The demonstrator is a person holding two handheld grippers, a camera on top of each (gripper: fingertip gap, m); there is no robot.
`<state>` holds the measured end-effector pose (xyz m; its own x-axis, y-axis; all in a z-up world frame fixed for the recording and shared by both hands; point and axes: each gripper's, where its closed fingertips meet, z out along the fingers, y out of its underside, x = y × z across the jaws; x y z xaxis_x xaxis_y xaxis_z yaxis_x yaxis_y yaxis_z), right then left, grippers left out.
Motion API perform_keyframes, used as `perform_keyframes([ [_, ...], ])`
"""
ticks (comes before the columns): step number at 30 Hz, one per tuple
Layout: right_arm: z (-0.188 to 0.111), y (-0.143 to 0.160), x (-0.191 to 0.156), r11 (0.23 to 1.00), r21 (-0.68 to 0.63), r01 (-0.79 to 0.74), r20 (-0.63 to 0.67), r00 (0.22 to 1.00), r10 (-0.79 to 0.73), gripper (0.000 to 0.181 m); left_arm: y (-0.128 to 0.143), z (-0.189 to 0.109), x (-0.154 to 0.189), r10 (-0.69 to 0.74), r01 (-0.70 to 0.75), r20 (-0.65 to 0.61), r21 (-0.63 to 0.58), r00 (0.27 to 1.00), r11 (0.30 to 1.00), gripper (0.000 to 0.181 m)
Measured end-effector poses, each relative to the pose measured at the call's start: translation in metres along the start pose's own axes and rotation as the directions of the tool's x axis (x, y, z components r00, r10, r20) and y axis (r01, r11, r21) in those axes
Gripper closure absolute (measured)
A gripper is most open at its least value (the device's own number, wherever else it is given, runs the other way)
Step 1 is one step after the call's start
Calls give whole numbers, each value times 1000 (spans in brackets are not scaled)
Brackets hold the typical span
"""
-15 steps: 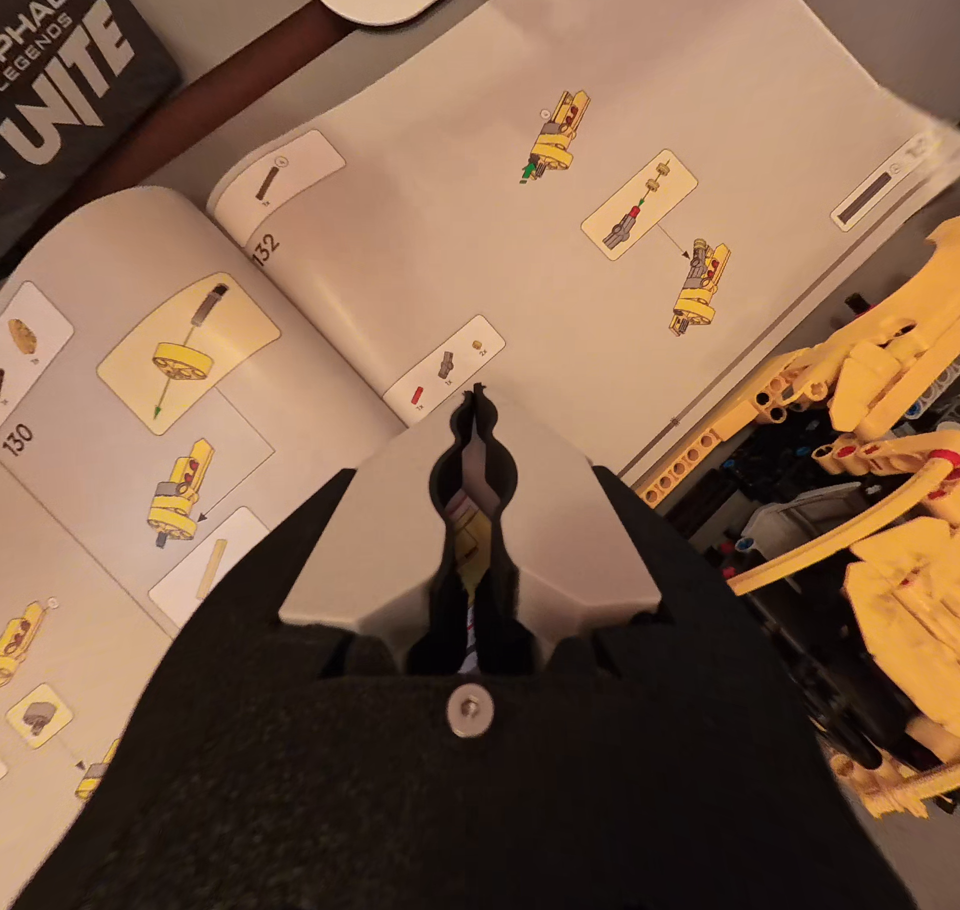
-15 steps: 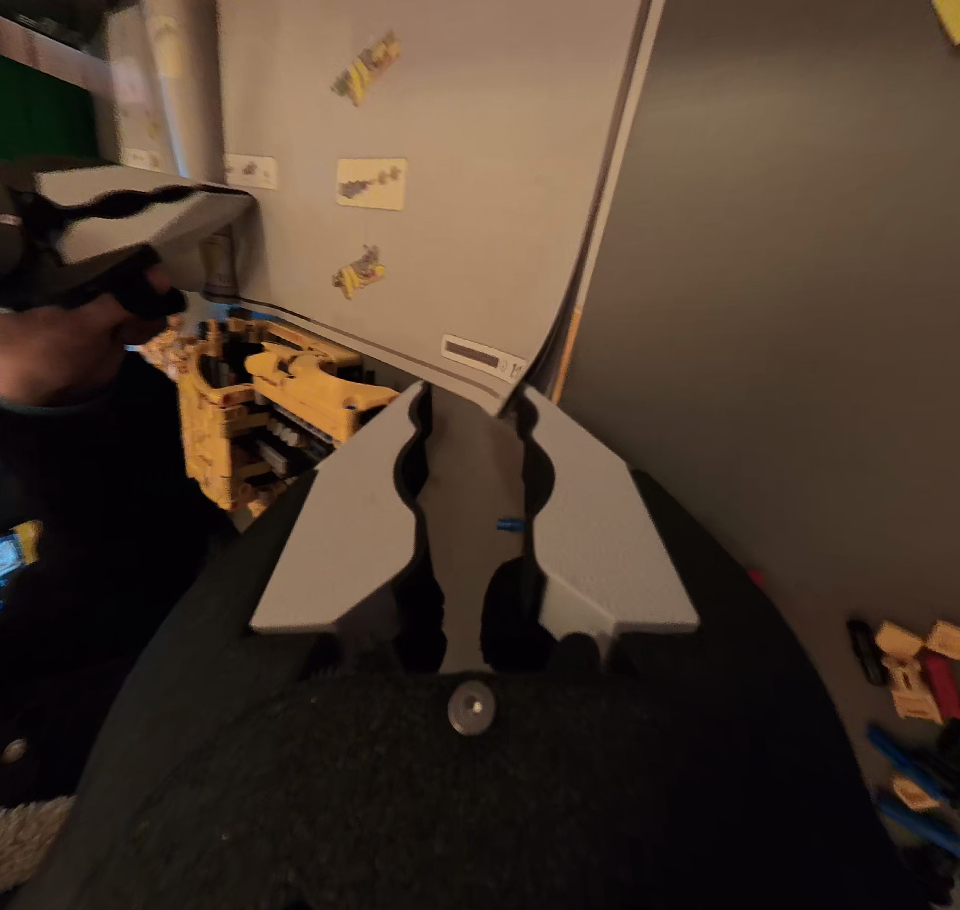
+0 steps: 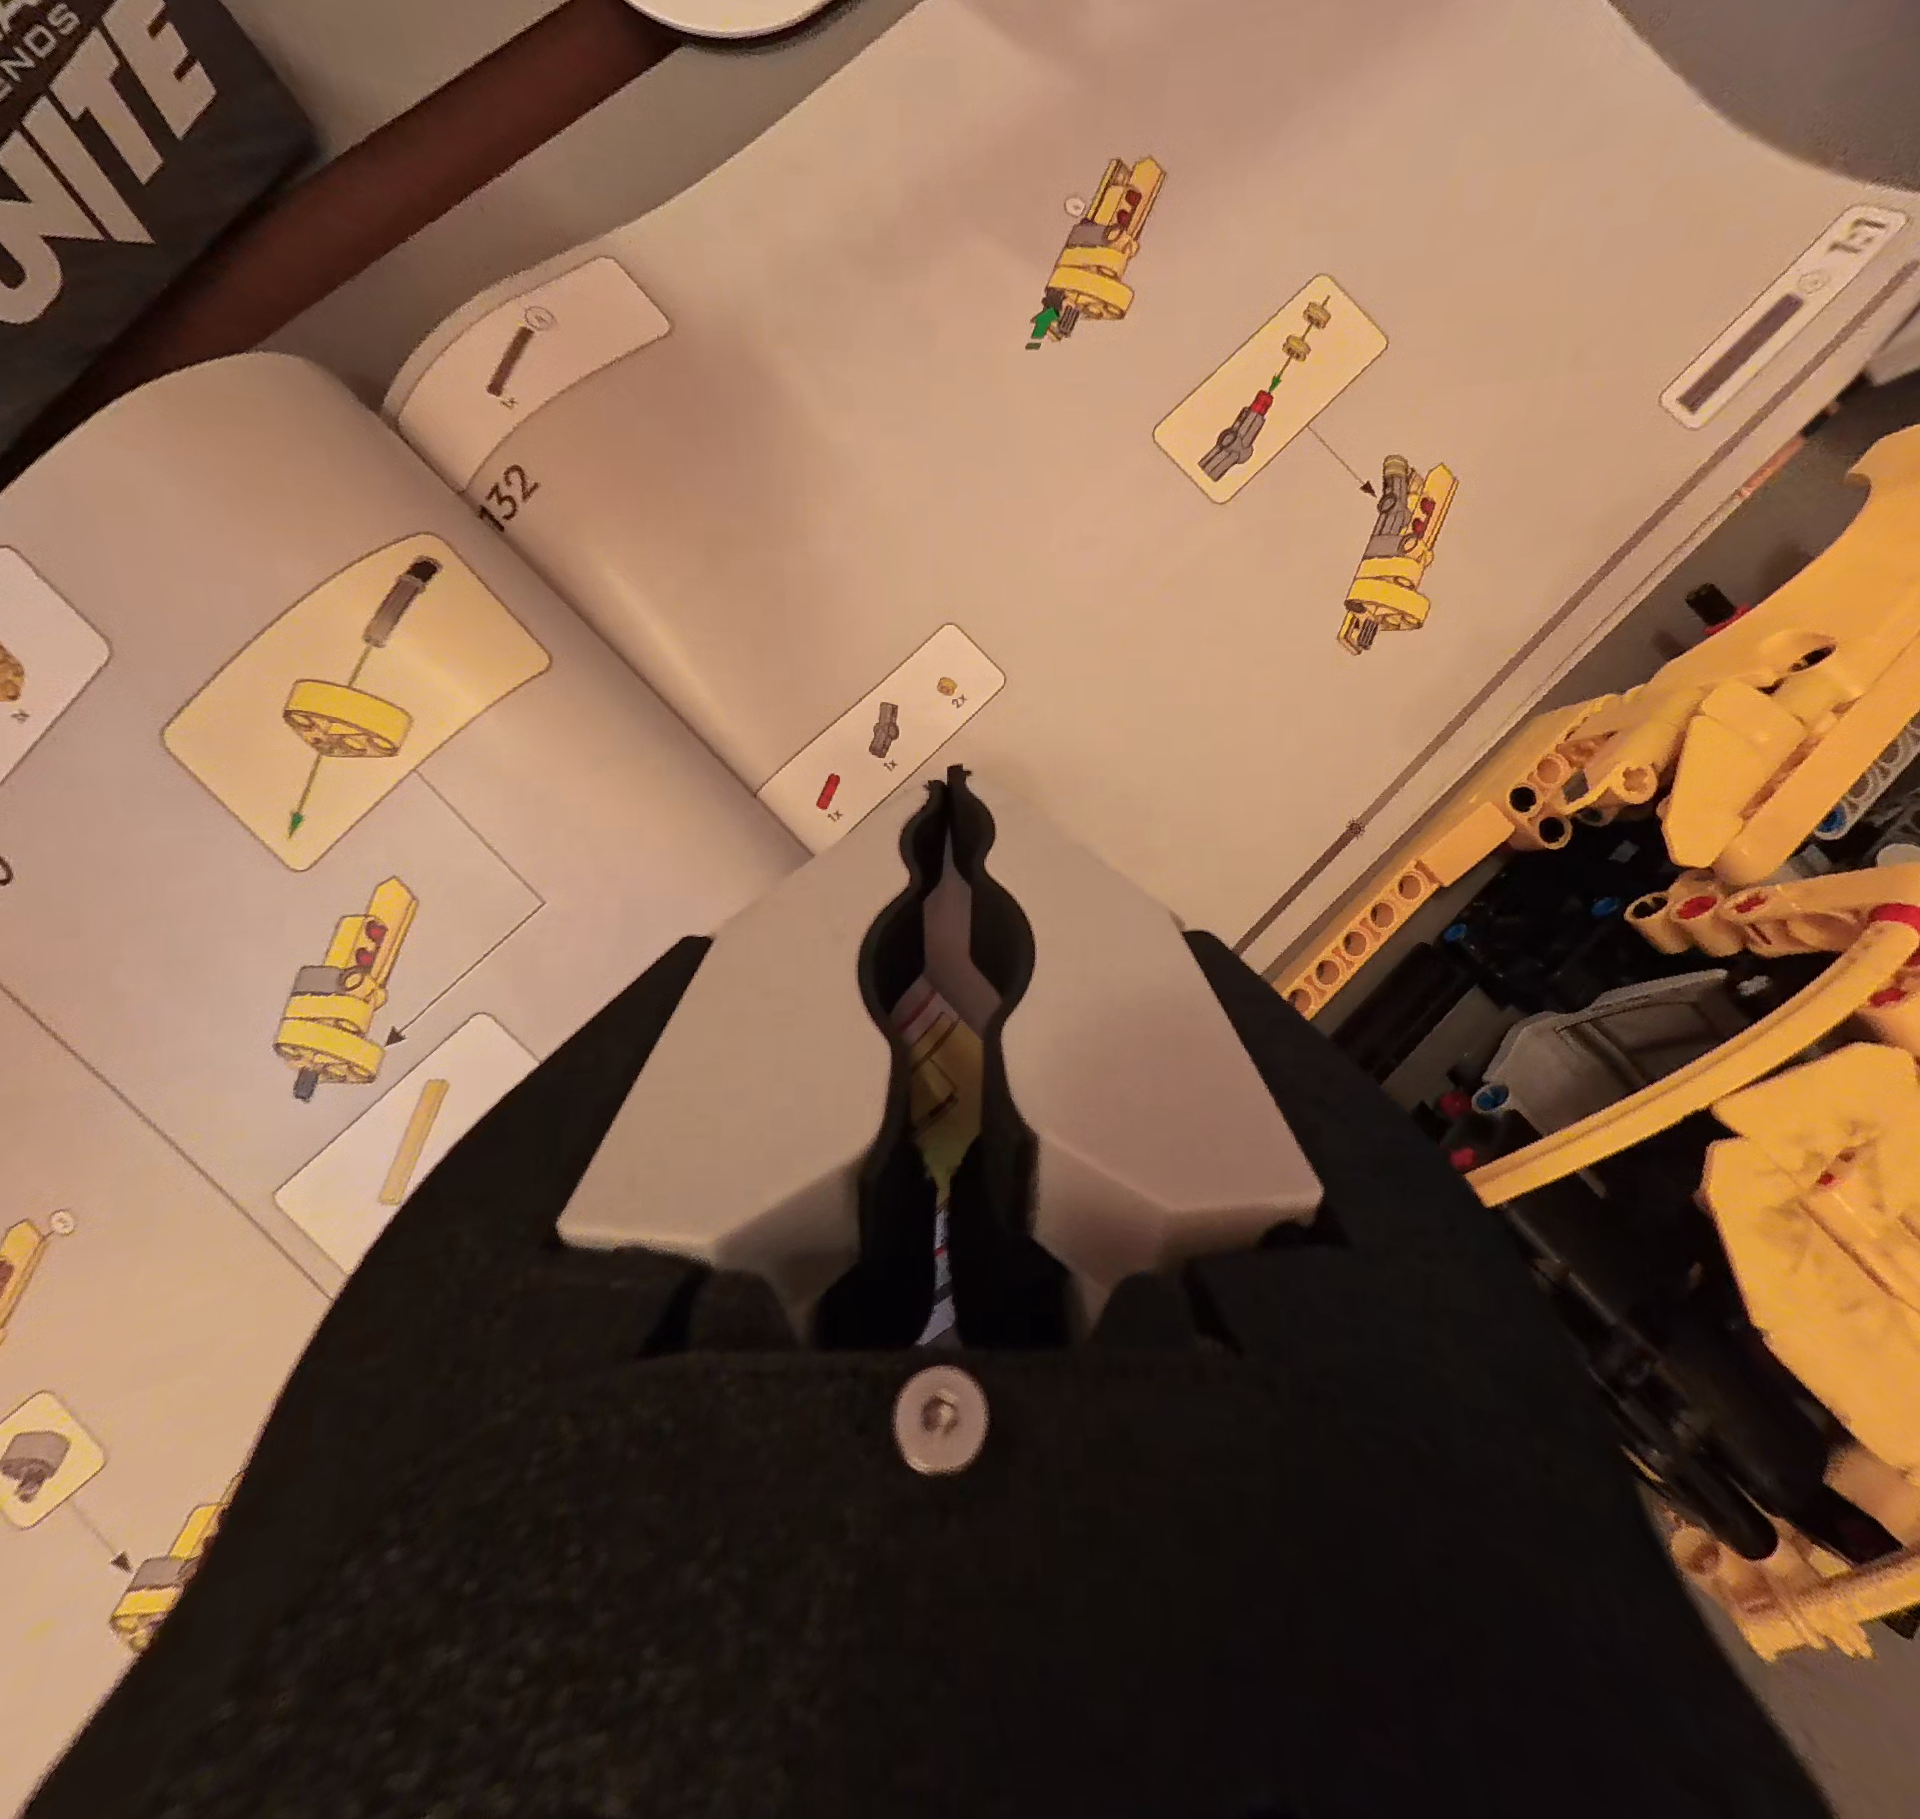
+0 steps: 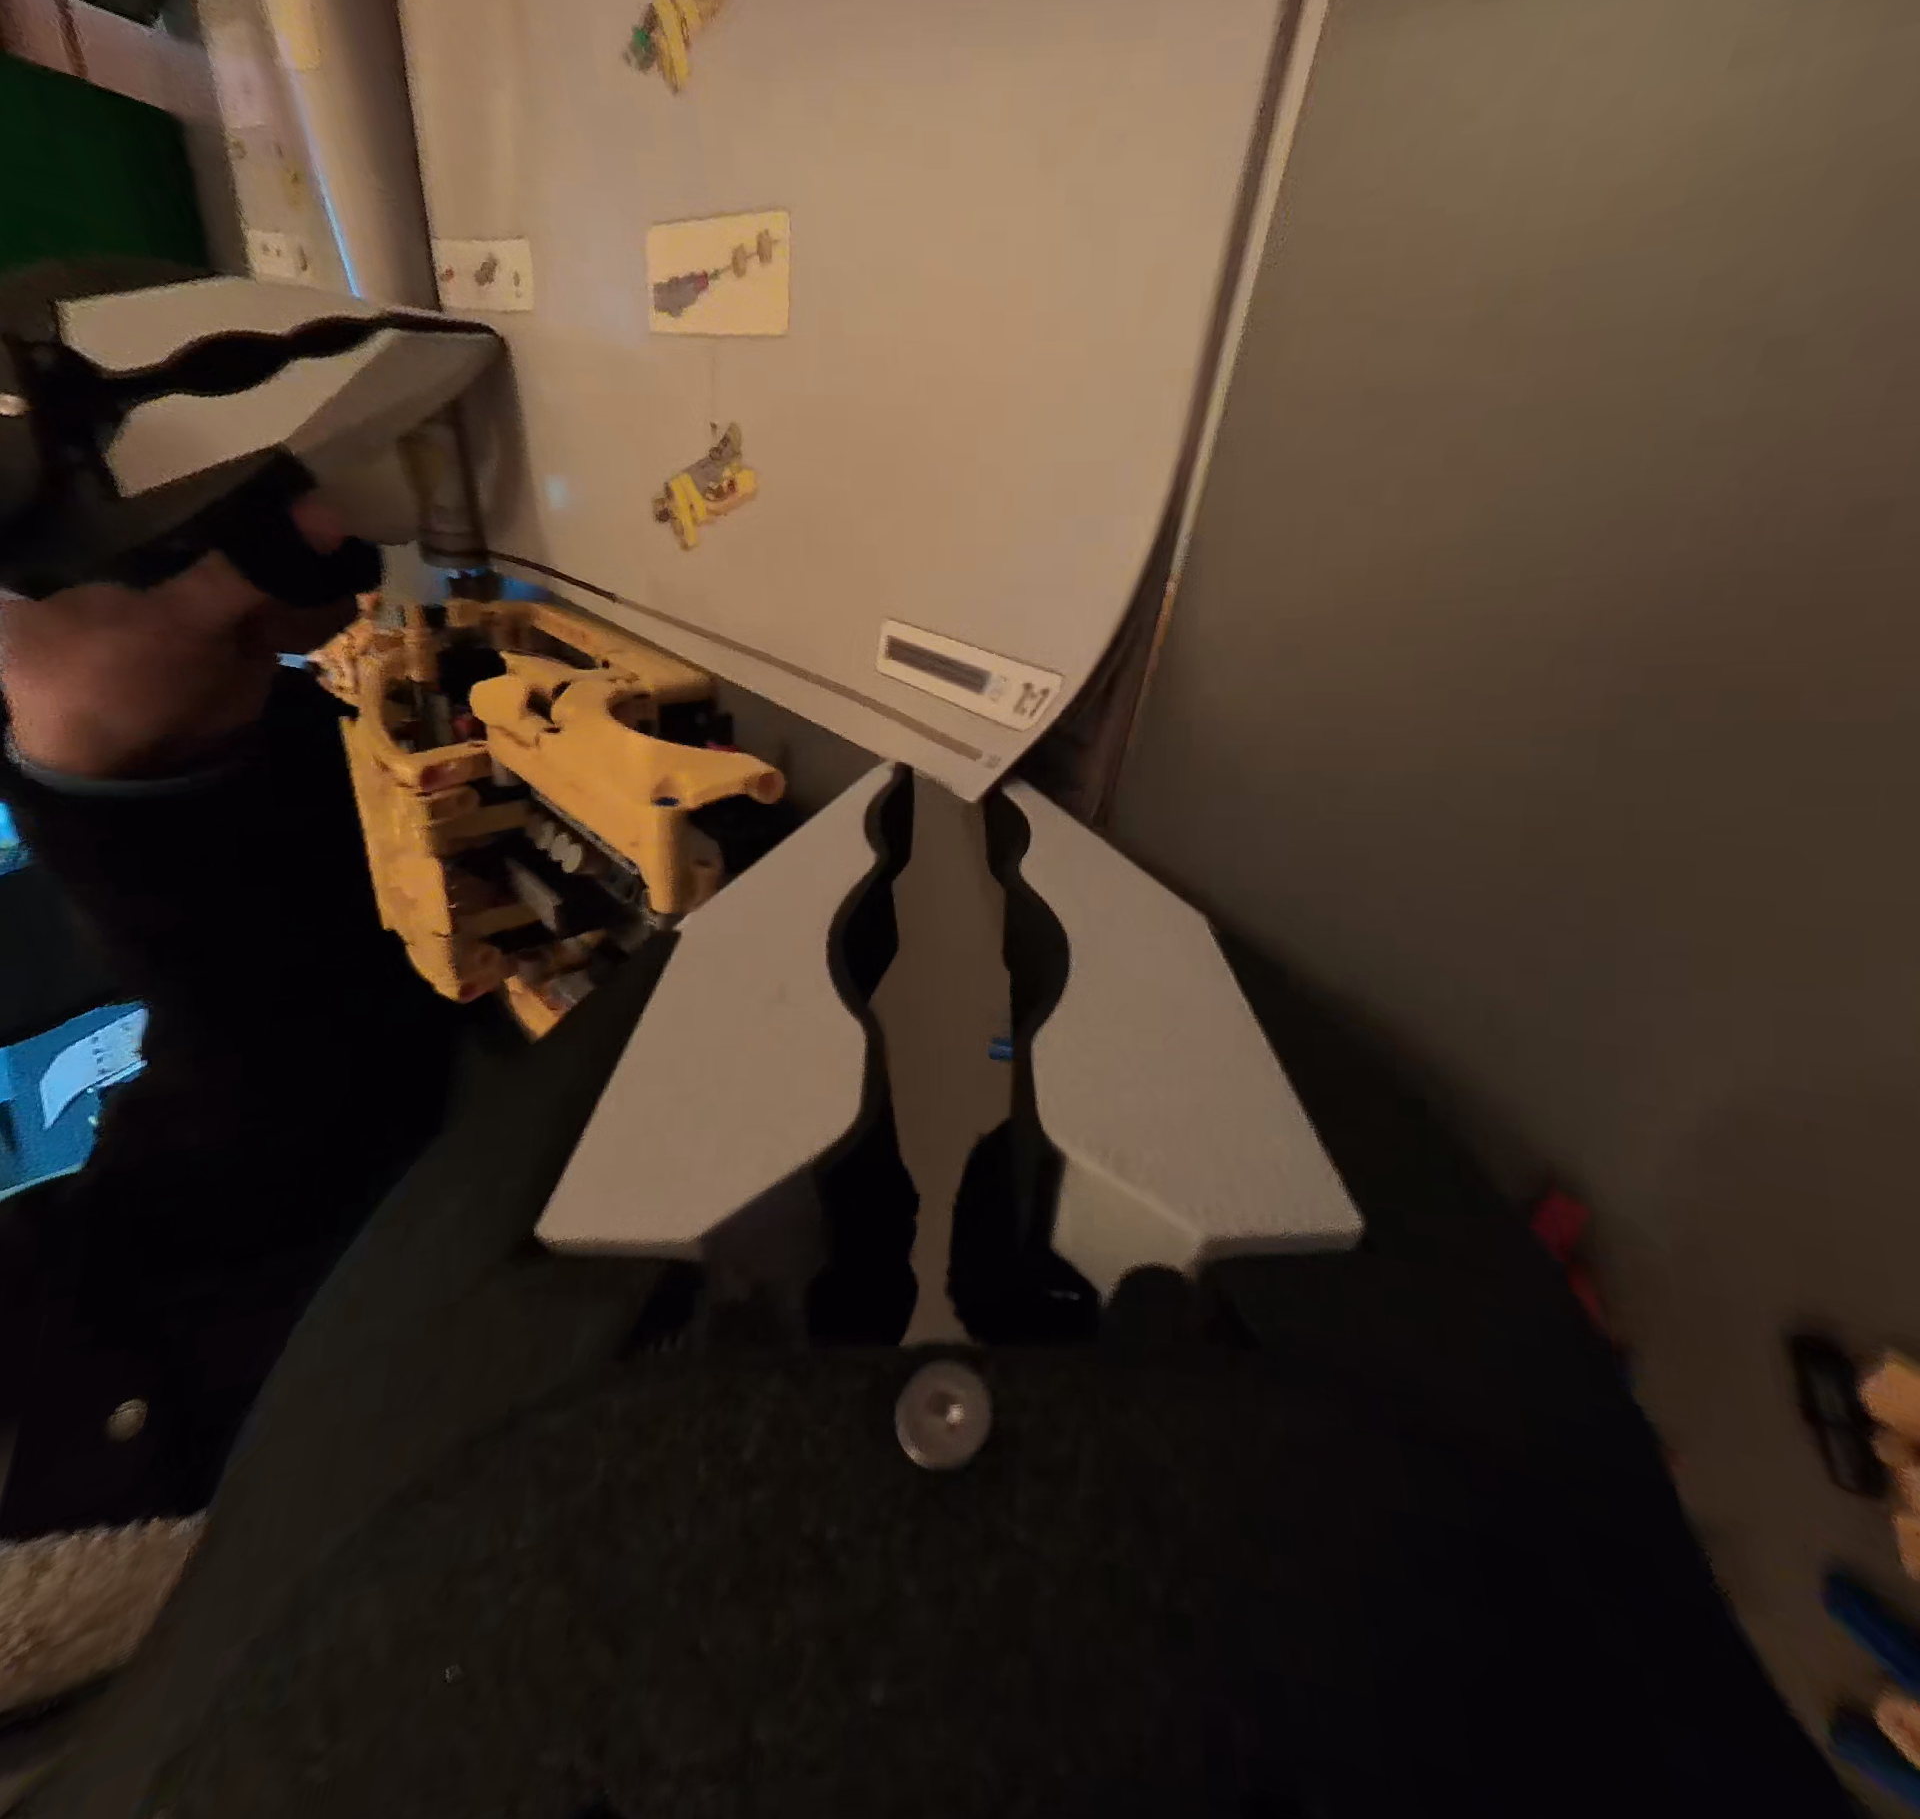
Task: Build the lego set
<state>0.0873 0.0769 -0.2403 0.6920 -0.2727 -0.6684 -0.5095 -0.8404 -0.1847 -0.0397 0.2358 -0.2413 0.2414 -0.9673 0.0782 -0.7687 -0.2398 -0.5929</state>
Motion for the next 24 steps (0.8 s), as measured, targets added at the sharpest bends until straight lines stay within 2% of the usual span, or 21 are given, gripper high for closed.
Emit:
perform_keyframes([
  [2, -4, -8, -10, 999, 47, 2, 62, 998, -5, 173, 0, 0, 0, 0, 0, 1, 1, 1000, 1000, 181],
  [6, -12, -18, -2, 993, 115, -27, 61, 998, 20, 170, 0, 0, 0, -5, 5, -9, 4, 1000, 1000, 181],
  [10, -8, -13, 8, 993, 92, -74, 68, 995, 68, 158, 0, 0, 1, -1, 1, -8, 4, 1000, 1000, 181],
  [15, -11, -19, 5, 990, 123, -67, 82, 995, 58, 156, 0, -1, 1, 9, -9, -2, 0, 1000, 1000, 181],
  [24, -17, -18, -1, 985, 134, -106, 187, 979, 80, 147, 1, -1, 2, 10, -10, -8, 2, 1000, 1000, 181],
])
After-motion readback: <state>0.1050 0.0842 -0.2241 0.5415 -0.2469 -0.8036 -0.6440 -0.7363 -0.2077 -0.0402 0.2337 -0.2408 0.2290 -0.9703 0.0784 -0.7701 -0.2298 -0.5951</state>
